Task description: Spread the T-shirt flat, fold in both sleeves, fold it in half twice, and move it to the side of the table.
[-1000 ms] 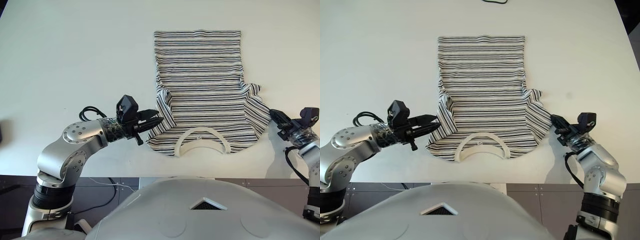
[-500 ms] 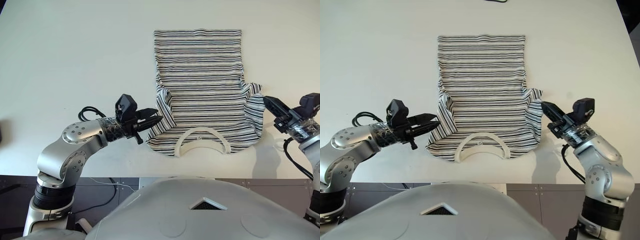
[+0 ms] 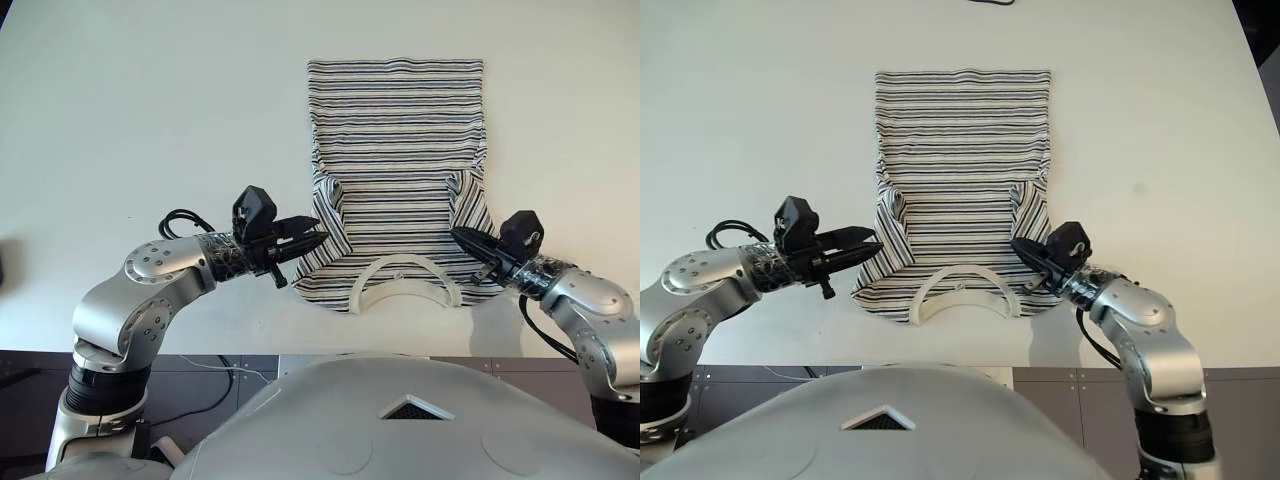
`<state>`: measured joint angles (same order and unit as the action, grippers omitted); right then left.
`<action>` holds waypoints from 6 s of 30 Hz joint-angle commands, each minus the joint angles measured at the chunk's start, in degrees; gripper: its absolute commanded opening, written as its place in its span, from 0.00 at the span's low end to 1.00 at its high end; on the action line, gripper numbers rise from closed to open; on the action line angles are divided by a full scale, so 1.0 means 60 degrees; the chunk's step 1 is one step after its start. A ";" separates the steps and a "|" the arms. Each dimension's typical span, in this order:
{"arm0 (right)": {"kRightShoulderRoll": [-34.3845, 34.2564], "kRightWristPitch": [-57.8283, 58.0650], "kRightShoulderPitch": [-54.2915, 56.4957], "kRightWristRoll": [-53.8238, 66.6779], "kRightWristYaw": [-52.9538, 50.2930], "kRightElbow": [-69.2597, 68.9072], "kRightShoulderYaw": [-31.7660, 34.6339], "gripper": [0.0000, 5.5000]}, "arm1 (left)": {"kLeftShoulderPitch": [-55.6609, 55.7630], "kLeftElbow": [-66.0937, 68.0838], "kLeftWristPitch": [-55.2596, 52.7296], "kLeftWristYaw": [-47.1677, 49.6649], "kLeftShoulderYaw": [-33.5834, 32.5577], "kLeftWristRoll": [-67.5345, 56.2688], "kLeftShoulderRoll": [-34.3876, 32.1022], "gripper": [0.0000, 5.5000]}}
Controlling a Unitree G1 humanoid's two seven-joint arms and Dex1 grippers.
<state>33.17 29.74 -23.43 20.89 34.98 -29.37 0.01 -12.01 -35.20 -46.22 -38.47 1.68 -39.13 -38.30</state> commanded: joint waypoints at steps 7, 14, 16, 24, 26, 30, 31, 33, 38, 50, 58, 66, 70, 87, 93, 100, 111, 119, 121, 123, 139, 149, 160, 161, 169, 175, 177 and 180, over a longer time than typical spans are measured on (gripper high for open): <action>0.0323 -0.0036 0.0082 -0.0260 0.0261 -0.0175 -0.0112 0.14 | 0.0238 0.0141 0.1326 0.0141 0.0357 0.1684 -0.0346 0.25; 0.1310 0.0699 -0.0173 0.1678 0.1485 -0.0863 0.2164 0.14 | -0.0640 0.0423 0.3738 -0.0494 -0.0804 0.2813 -0.0810 0.25; 0.1587 0.0565 -0.0268 0.1591 0.1722 -0.0475 0.2608 0.14 | -0.1055 0.0195 0.4247 -0.0734 -0.0743 0.3066 -0.0887 0.25; 0.1811 0.0024 -0.0966 0.1161 0.2023 -0.0220 0.3539 0.15 | -0.2688 0.3185 1.2203 -0.1486 -0.0200 0.7694 -0.2322 0.36; 0.1830 -0.0028 -0.0908 0.1057 0.2042 -0.0217 0.3387 0.15 | -0.2733 0.4185 1.3971 -0.0966 0.0176 0.9130 -0.2488 0.40; 0.1895 0.0035 -0.0674 0.1031 0.2081 -0.0160 0.3328 0.15 | -0.2524 0.5163 1.5548 0.0004 0.0563 1.0585 -0.2301 0.40; 0.1888 0.0050 -0.0637 0.1013 0.2073 -0.0167 0.3308 0.15 | -0.2416 0.5299 1.5712 0.0181 0.0635 1.0726 -0.2262 0.40; 0.1858 0.0092 -0.0486 0.0950 0.2004 -0.0189 0.3134 0.15 | -0.2151 0.5492 1.5832 0.0469 0.0838 1.0918 -0.2115 0.40; 0.1862 0.0111 -0.0206 0.0817 0.1922 -0.0147 0.2752 0.15 | -0.1593 0.5368 1.5698 0.0778 0.1403 1.1134 -0.1706 0.40; 0.2015 -0.0041 -0.0354 0.0416 0.2131 0.0023 0.2568 0.15 | -0.1298 0.5499 1.5254 0.0780 0.2057 1.0997 -0.1776 0.23; 0.3337 -0.2586 -0.1544 -0.1166 0.3597 0.1149 0.3482 0.15 | -0.1738 0.5207 1.4944 0.0952 0.1973 1.0840 -0.1768 0.02; 0.3871 -0.9316 -0.1328 -0.4290 0.3158 0.3945 0.2736 0.33 | -0.1997 0.4868 1.4649 0.0988 0.1971 1.0833 -0.1746 0.02; 0.3659 -1.1644 -0.1688 -0.5919 0.2363 0.4213 0.1912 0.37 | -0.1805 0.4983 1.4626 0.0871 0.2054 1.0714 -0.1797 0.02; 0.3413 -1.4263 -0.0559 -0.9467 -0.2068 0.5173 0.1293 0.37 | -0.1662 0.4102 1.3702 0.0152 0.2040 1.0074 -0.1942 0.02; 0.3530 -1.4547 -0.0458 -0.9771 -0.2644 0.5213 0.1295 0.37 | -0.1657 0.3735 1.3282 -0.0072 0.1966 0.9898 -0.1917 0.02; 0.3553 -1.4663 -0.0384 -1.0140 -0.3085 0.5141 0.1194 0.53 | -0.1618 0.3554 1.3092 -0.0289 0.1929 0.9746 -0.1977 0.02; 0.3980 -1.4569 -0.0330 -1.0285 -0.3090 0.5595 0.0558 0.43 | -0.1615 0.3589 1.3082 -0.0371 0.1920 0.9651 -0.2016 0.02; 0.4141 -1.4397 -0.0238 -0.9998 -0.3027 0.5632 0.0279 0.18 | -0.1676 0.3657 1.3129 -0.0270 0.1943 0.9696 -0.1984 0.02; 0.4179 -1.4384 -0.0227 -0.9969 -0.3008 0.5632 0.0233 0.09 | -0.1681 0.3599 1.3053 -0.0323 0.1928 0.9526 -0.1983 0.02; 0.4228 -1.4309 -0.0206 -0.9730 -0.2874 0.5553 0.0188 0.03 | -0.1682 0.3422 1.2790 -0.0526 0.1912 0.9082 -0.1999 0.02; 0.7285 -0.9525 -0.2715 -0.1870 0.3546 0.1614 0.2119 0.02 | -0.2780 0.0642 0.8701 -0.4138 -0.0413 0.3177 -0.4446 0.02; 0.7352 -0.3220 -0.2235 0.2985 0.7191 -0.0932 0.6305 0.02 | -0.2374 -0.1009 0.4030 -0.4179 -0.4237 -0.2548 -0.4827 0.02; 0.4735 -0.1814 0.6601 0.0629 0.6756 0.4507 -0.1031 0.02 | 0.4942 0.4138 0.2079 -0.3905 0.0847 0.0333 -0.2615 0.02; 0.4412 -0.1805 0.7125 0.0402 0.6831 0.5116 -0.1275 0.02 | 0.5459 0.4745 0.2025 -0.3944 0.1036 0.0551 -0.2304 0.02; 0.2010 -0.2865 1.0995 -0.1623 0.7086 1.0411 -0.2429 0.02 | 0.7253 0.7993 0.2614 -0.4209 0.1565 0.2082 -0.0655 0.02; 0.0670 -0.4338 1.1837 -0.3459 0.5778 1.4007 -0.3035 0.02 | 0.8116 1.1751 0.4122 -0.4104 0.2098 0.3630 0.0873 0.02; 0.0330 -0.4689 1.1927 -0.3902 0.4984 1.4912 -0.3026 0.08 | 0.8506 1.3089 0.4760 -0.3484 0.1962 0.4129 0.1392 0.07; -0.0015 -0.4855 1.1984 -0.3917 0.4432 1.5663 -0.2596 0.19 | 0.8715 1.4310 0.5523 -0.2974 0.1808 0.4631 0.1885 0.15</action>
<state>33.98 1.27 46.67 -2.34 62.97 62.78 -17.31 38.60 47.27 -15.40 -58.09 13.50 -13.18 -28.27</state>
